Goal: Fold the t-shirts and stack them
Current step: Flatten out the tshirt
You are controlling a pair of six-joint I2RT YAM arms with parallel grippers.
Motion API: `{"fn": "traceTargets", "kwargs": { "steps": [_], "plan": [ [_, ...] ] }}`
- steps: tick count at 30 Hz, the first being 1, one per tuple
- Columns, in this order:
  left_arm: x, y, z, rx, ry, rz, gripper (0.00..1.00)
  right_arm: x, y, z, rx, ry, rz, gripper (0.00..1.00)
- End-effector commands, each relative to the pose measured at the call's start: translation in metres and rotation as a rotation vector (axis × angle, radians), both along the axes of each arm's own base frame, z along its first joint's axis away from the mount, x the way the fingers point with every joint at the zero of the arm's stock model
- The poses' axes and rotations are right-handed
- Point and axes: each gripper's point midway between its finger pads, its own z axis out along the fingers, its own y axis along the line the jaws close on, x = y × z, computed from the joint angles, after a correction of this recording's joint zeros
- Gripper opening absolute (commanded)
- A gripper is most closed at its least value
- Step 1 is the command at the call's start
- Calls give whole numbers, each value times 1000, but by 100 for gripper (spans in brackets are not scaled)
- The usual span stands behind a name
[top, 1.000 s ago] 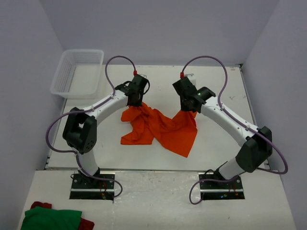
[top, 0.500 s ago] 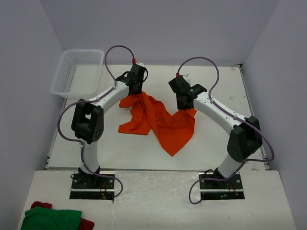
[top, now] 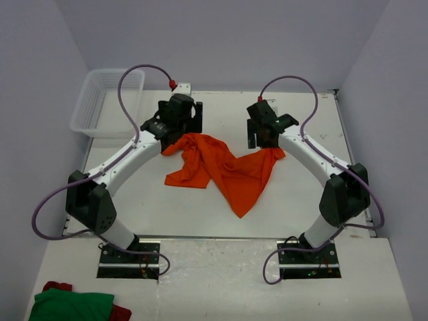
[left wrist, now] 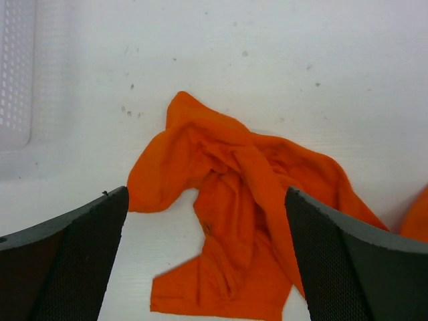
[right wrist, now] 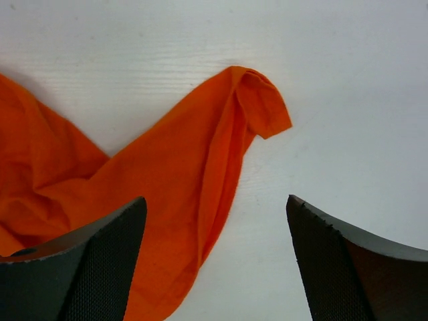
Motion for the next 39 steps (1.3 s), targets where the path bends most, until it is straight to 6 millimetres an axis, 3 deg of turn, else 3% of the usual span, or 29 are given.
{"fn": "traceTargets", "kwargs": {
  "steps": [1, 2, 4, 5, 6, 8, 10, 12, 13, 18, 29, 39],
  "plan": [
    [-26, -20, 17, -83, -56, -15, 98, -1, -32, 14, -6, -44, -73, 84],
    [-38, -20, 2, -68, -23, -21, 96, -2, -43, 5, -15, -25, -94, 83],
    [-56, -29, -4, -90, -9, -41, 94, -2, -53, -2, -28, -3, -118, 74],
    [-66, -27, -20, -83, 26, -44, 90, 1, -62, -5, -27, 4, -146, 70],
    [-73, -27, -22, -98, 31, -52, 88, 3, -62, -12, -10, 23, -147, 66],
    [-88, -24, -40, -108, 66, -56, 86, 12, -73, -17, 15, 29, -180, 53],
    [-95, -21, -36, -126, 53, -61, 85, 19, -70, -28, 78, 64, -176, 47],
    [-106, -15, -38, -129, 54, -70, 85, 28, -76, -37, 171, 80, -202, 50],
    [-106, -15, -32, -137, 41, -72, 85, 27, -70, -39, 202, 93, -195, 50],
    [-118, -7, -21, -164, 10, -84, 85, 27, -81, -60, 316, 139, -266, 51],
    [-127, -4, -4, -199, -23, -102, 85, 27, -105, -91, 425, 210, -373, 40],
    [-129, -4, 2, -206, -29, -113, 86, 31, -95, -114, 515, 262, -365, 39]
  ]
}}
